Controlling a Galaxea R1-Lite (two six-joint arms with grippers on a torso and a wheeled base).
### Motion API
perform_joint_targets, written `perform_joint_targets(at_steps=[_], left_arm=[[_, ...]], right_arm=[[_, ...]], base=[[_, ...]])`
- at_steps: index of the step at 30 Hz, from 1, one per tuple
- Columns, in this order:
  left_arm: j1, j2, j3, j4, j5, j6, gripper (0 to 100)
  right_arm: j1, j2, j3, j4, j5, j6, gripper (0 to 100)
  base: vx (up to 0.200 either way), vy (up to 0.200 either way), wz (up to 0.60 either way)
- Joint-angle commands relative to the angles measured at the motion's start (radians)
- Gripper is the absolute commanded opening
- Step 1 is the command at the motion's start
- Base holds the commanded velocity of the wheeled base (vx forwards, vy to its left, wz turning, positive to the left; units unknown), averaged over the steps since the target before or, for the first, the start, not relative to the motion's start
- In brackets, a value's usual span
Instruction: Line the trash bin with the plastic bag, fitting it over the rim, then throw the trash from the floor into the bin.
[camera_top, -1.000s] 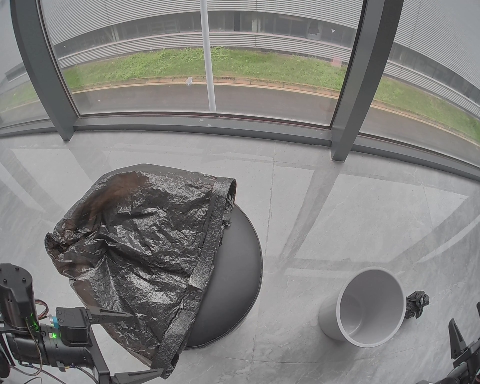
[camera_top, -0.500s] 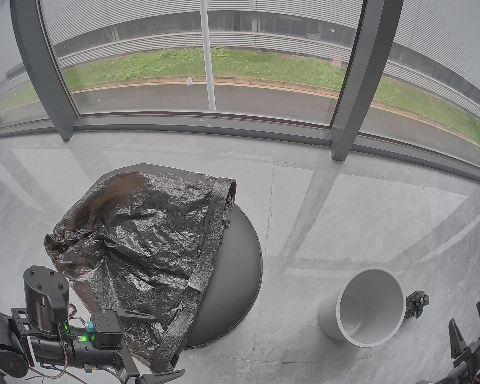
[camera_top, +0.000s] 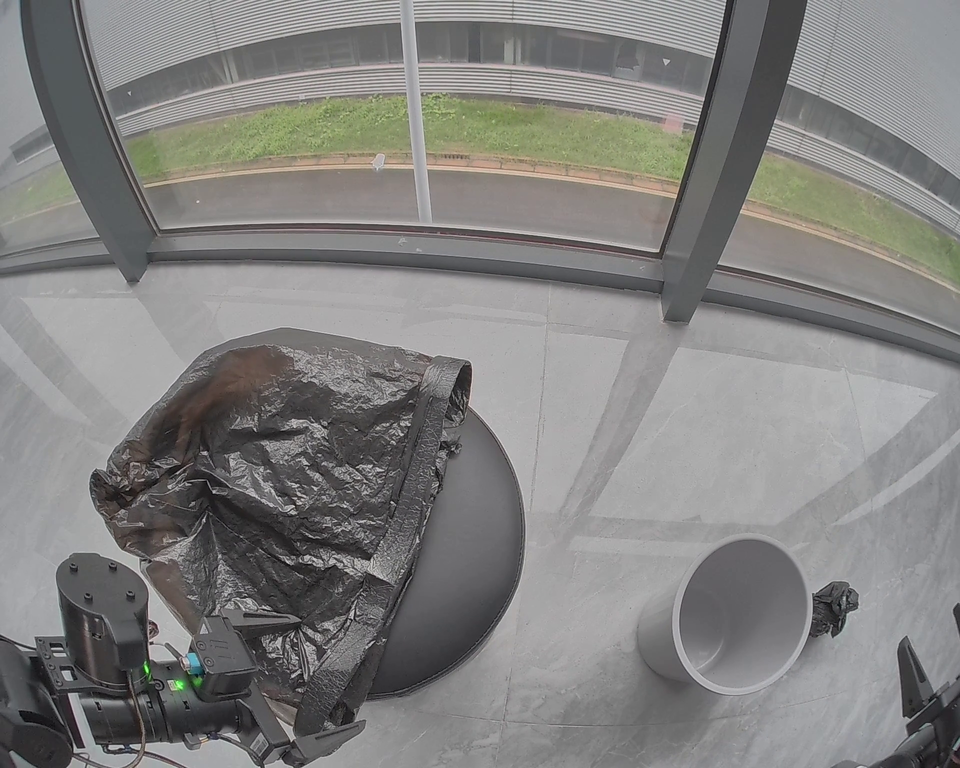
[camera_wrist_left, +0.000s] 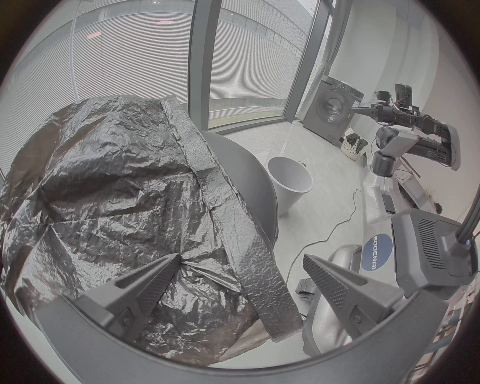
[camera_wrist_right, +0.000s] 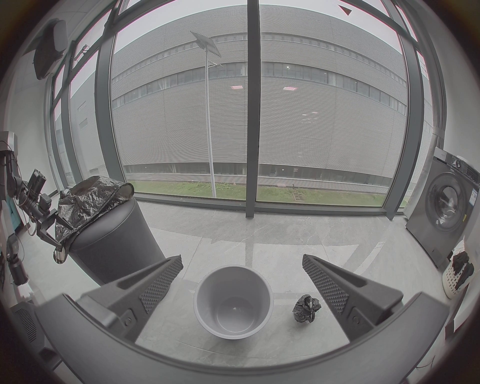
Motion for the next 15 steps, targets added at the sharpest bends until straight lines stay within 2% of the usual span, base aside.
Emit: perform_joint_targets(at_steps=[1,15], left_arm=[[-0.015,0.01,0.018,0.009,0.0,-0.005,100],[-0.002,0.05,0.02,0.006,0.001,-0.008,100]], right_arm=[[0.0,-0.012,0.018,0.0,0.0,0.0,100],[0.0,-0.012,0.018,0.0,-0.001,0.002,100]], base=[[0.0,0.0,0.0],[0.0,0.0,0.0]])
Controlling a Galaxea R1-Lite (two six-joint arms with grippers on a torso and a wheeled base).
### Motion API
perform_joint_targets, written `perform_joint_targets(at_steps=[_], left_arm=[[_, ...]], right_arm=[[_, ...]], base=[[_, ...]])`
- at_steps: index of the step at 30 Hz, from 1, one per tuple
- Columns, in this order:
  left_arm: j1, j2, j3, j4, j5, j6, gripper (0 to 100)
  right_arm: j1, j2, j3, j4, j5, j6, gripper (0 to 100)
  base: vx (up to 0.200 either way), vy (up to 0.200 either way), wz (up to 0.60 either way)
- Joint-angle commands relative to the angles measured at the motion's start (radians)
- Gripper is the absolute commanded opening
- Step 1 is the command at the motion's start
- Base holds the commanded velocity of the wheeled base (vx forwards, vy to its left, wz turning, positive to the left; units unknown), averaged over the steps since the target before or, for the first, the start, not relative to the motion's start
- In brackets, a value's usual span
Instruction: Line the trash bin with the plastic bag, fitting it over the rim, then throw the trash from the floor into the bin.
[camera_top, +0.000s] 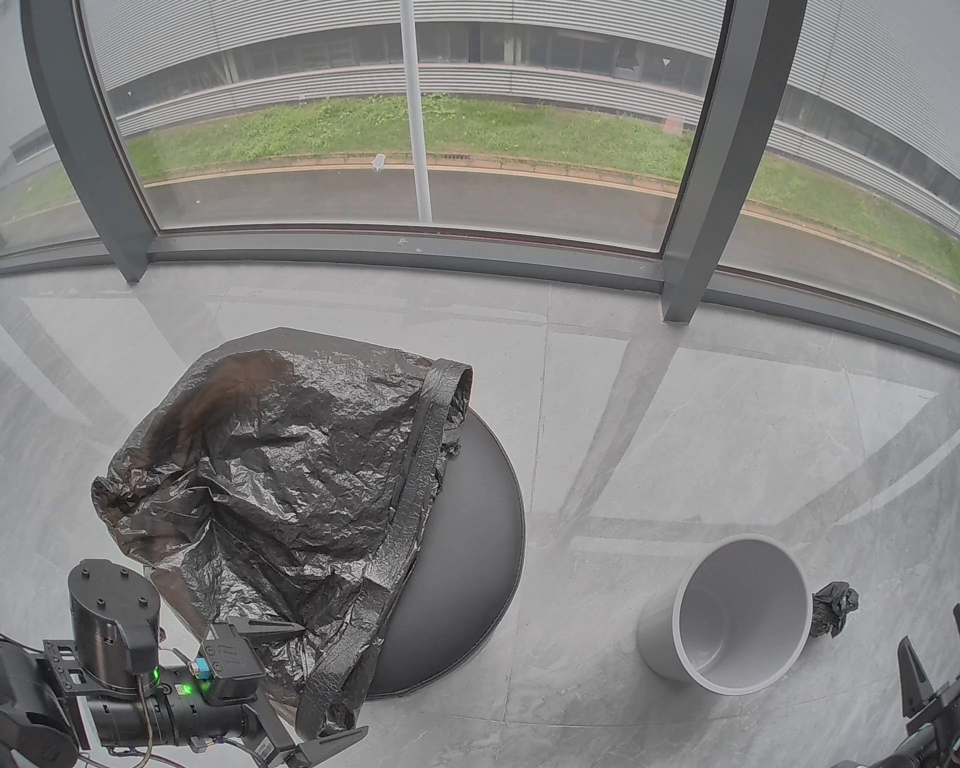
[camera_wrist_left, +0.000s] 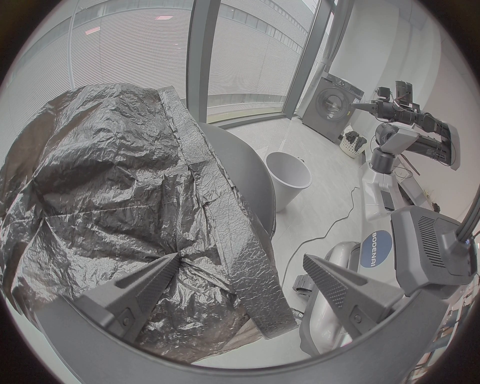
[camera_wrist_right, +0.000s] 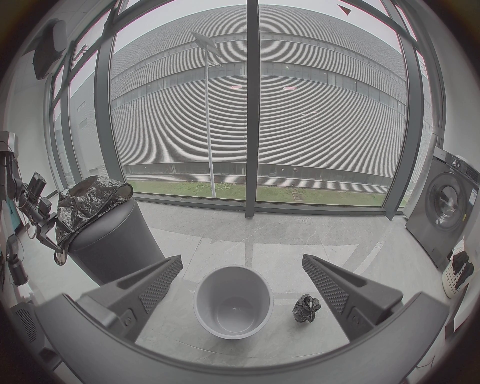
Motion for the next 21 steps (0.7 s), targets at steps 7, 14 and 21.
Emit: perform_joint_targets(at_steps=[7,14,21], left_arm=[[0.035,0.018,0.004,0.005,0.001,0.001,0],[0.037,0.001,0.012,0.005,-0.008,-0.001,0],[0.038,-0.024,0.013,0.004,-0.034,-0.001,0]], right_arm=[[0.0,-0.012,0.018,0.0,0.0,0.0,100],[0.0,-0.012,0.018,0.0,0.001,0.0,100],[0.0,-0.012,0.018,0.0,0.0,0.0,100]], base=[[0.0,0.0,0.0],[0.0,0.0,0.0],[0.0,0.0,0.0]])
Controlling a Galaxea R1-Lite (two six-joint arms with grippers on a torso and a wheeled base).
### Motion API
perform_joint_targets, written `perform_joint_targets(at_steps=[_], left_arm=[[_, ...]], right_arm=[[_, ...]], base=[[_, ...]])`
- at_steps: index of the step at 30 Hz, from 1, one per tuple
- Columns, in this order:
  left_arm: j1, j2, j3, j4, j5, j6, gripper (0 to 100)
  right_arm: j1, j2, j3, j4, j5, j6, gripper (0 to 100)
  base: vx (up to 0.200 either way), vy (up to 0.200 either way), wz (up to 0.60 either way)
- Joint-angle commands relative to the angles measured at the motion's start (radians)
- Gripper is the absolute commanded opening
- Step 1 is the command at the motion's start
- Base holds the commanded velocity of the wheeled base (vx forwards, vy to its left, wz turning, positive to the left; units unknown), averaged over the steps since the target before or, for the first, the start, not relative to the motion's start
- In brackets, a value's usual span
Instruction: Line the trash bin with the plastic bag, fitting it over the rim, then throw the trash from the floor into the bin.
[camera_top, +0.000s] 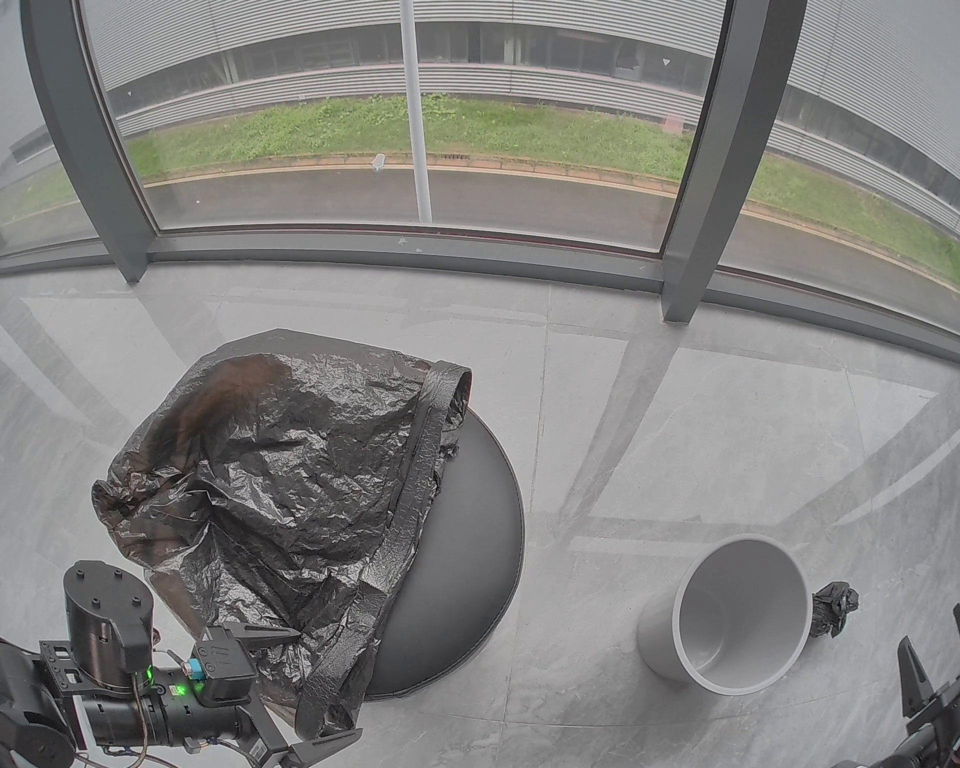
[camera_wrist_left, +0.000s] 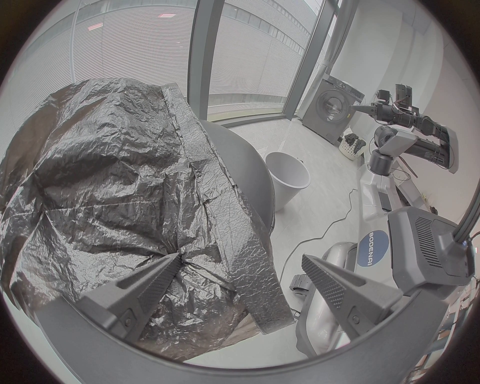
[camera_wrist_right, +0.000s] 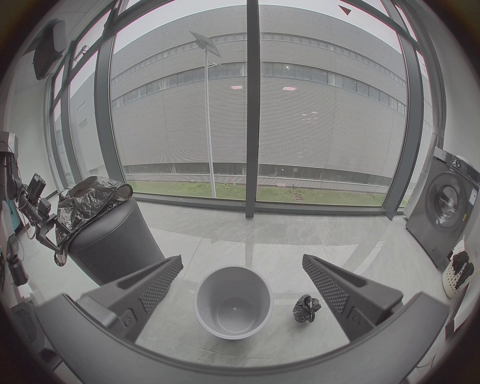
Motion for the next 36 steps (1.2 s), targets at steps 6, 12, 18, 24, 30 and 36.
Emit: perform_joint_targets(at_steps=[6,12,18,24,30,36], left_arm=[[0.005,-0.024,-0.009,-0.006,-0.003,0.007,0],[0.013,-0.023,0.0,-0.029,0.028,0.062,0],[0.05,0.017,-0.003,-0.037,0.075,0.146,0],[0.05,0.014,-0.004,-0.038,0.072,0.154,0],[0.086,-0.018,-0.049,-0.04,0.055,0.151,0],[0.189,-0.03,-0.184,-0.035,-0.044,0.152,0]], right_arm=[[0.0,-0.012,0.018,0.0,0.0,0.0,100],[0.0,-0.012,0.018,0.0,0.0,0.0,100],[0.0,-0.012,0.018,0.0,0.0,0.001,100],[0.0,-0.012,0.018,-0.002,0.0,0.003,100],[0.0,-0.012,0.018,-0.002,0.0,0.001,100],[0.0,-0.012,0.018,0.0,0.0,0.0,100]], base=[[0.0,0.0,0.0],[0.0,0.0,0.0],[0.0,0.0,0.0],[0.0,0.0,0.0],[0.0,0.0,0.0],[0.0,0.0,0.0]])
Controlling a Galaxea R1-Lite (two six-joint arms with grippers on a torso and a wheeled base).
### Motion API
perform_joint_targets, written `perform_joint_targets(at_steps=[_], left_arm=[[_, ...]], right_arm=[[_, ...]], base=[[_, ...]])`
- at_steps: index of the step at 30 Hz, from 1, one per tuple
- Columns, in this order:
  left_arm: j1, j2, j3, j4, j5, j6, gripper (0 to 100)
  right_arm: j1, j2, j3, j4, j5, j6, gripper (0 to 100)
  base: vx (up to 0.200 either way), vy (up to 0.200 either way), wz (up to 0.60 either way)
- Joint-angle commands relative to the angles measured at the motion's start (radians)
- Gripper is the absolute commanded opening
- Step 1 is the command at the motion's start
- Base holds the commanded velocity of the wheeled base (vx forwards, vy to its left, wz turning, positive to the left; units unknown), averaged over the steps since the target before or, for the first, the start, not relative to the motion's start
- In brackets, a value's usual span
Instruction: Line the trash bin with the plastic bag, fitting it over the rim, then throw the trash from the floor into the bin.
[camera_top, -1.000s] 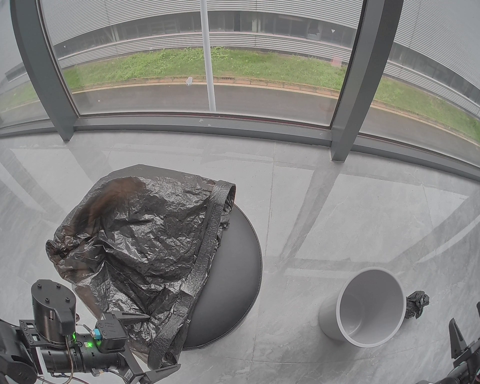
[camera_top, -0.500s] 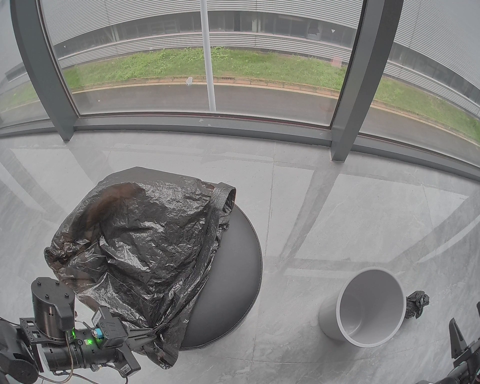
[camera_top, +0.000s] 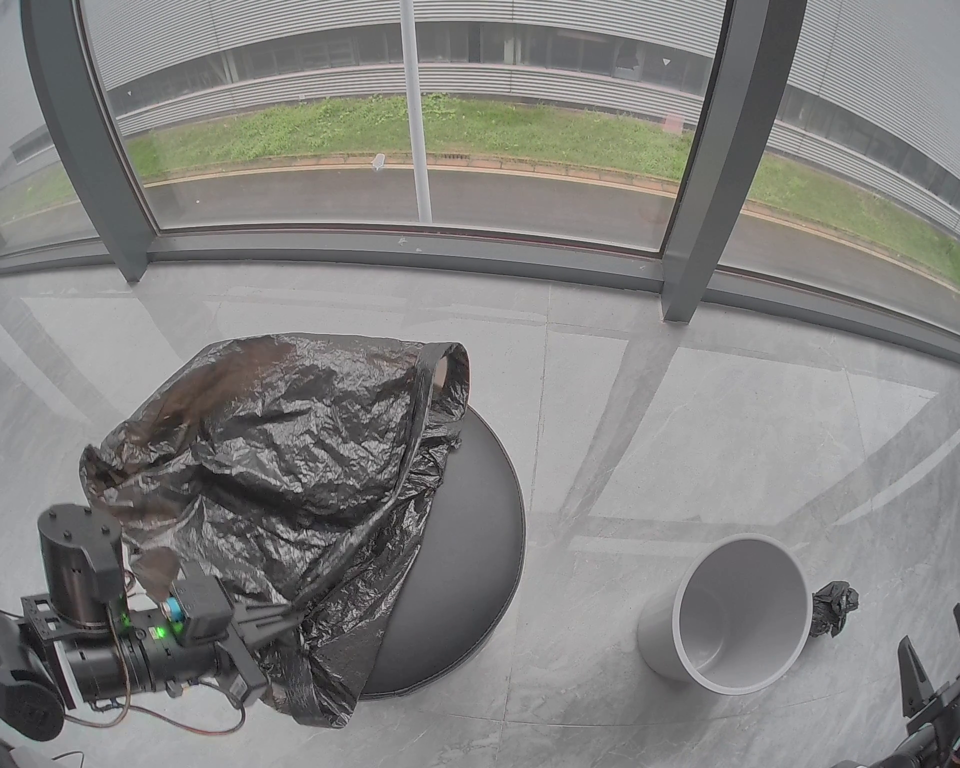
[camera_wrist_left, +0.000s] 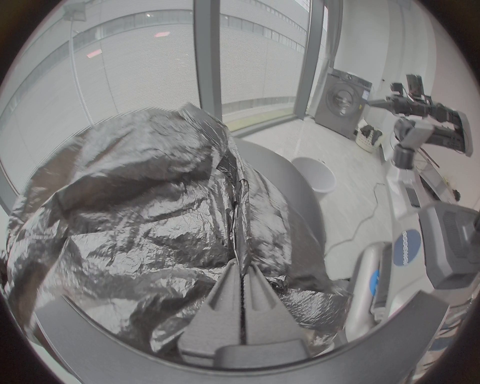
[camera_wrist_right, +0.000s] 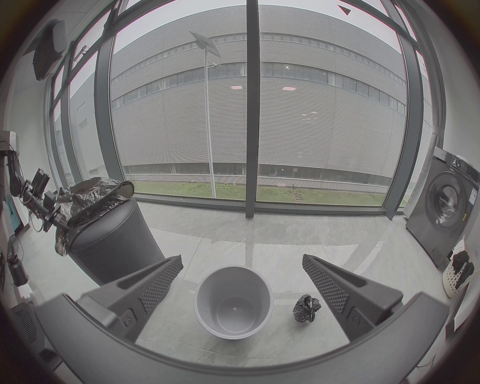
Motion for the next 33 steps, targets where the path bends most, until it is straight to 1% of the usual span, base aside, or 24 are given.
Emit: perform_joint_targets(at_steps=[1,4,10,13,16,19,21,23,26,27,30,32,33], left_arm=[[0.074,-0.021,-0.108,0.001,-0.063,-0.001,0],[0.114,-0.018,-0.155,0.009,-0.106,0.001,0],[0.145,-0.015,-0.16,0.009,-0.172,-0.001,0],[0.178,-0.006,-0.174,0.003,-0.201,-0.001,0],[0.232,-0.004,-0.194,0.003,-0.238,-0.006,0],[0.322,0.008,-0.211,-0.008,-0.267,-0.001,0],[0.356,0.005,-0.232,-0.02,-0.29,-0.004,0],[0.362,-0.001,-0.275,-0.036,-0.316,-0.007,0],[0.356,-0.002,-0.361,-0.036,-0.331,-0.007,0],[0.352,-0.002,-0.382,-0.034,-0.334,-0.009,0],[0.316,-0.002,-0.445,-0.031,-0.365,-0.01,0],[0.306,-0.004,-0.459,-0.031,-0.367,-0.01,0],[0.273,-0.013,-0.478,-0.028,-0.368,-0.01,0]], right_arm=[[0.0,-0.012,0.018,0.001,0.0,-0.001,100],[0.0,-0.012,0.018,0.001,0.0,-0.003,100],[0.0,-0.012,0.018,0.001,0.001,-0.004,100],[0.0,-0.011,0.018,0.001,0.001,-0.01,100],[0.0,-0.012,0.018,0.001,0.001,-0.015,100],[0.002,-0.009,0.018,0.003,0.003,-0.015,100],[0.003,0.002,0.018,0.003,0.003,-0.015,100],[0.012,0.032,0.018,0.004,0.004,-0.015,100],[0.034,0.081,0.018,0.004,0.004,-0.015,100],[0.065,0.146,0.016,0.006,0.004,-0.012,100],[0.095,0.25,0.016,0.007,0.006,-0.007,100],[0.104,0.269,0.016,0.006,0.006,-0.007,100],[0.14,0.272,0.015,0.007,0.01,-0.017,100]], base=[[0.0,0.0,0.0],[0.0,0.0,0.0],[0.0,0.0,0.0],[0.0,0.0,0.0],[0.0,0.0,0.0],[0.0,0.0,0.0],[0.0,0.0,0.0],[0.0,0.0,0.0],[0.0,0.0,0.0],[0.0,0.0,0.0],[0.0,0.0,0.0],[0.0,0.0,0.0],[0.0,0.0,0.0]])
